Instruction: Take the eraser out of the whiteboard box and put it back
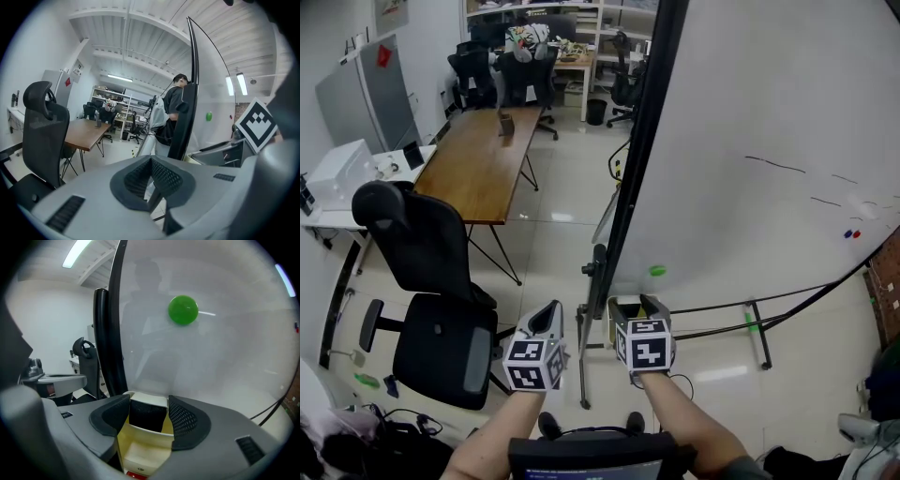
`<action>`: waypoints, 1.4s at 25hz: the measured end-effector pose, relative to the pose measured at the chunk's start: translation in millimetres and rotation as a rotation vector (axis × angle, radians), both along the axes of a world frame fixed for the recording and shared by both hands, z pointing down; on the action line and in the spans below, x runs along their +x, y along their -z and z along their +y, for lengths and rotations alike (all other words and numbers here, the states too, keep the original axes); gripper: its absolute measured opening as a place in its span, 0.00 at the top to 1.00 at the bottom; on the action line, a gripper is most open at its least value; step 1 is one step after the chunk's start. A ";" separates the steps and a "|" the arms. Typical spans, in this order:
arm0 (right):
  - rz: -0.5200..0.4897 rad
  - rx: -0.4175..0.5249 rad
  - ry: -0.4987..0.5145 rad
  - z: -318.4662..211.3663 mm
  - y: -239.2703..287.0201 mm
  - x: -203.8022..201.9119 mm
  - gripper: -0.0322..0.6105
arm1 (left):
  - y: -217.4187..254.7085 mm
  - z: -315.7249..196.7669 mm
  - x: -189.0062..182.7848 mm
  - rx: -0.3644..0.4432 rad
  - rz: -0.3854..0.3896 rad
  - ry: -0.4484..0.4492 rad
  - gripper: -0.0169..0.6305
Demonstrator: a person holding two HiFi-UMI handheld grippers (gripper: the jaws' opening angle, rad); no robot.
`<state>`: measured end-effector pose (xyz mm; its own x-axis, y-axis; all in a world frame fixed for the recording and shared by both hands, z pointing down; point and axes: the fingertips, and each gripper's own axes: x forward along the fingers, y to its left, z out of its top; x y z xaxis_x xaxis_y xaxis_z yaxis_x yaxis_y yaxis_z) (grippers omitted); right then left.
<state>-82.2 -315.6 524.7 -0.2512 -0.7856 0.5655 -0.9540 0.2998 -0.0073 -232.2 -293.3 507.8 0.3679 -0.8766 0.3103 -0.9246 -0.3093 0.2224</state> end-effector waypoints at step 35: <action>-0.266 0.488 0.122 66.6 254.9 52.3 0.53 | 210.3 42.5 25.8 0.341 0.049 -0.142 0.92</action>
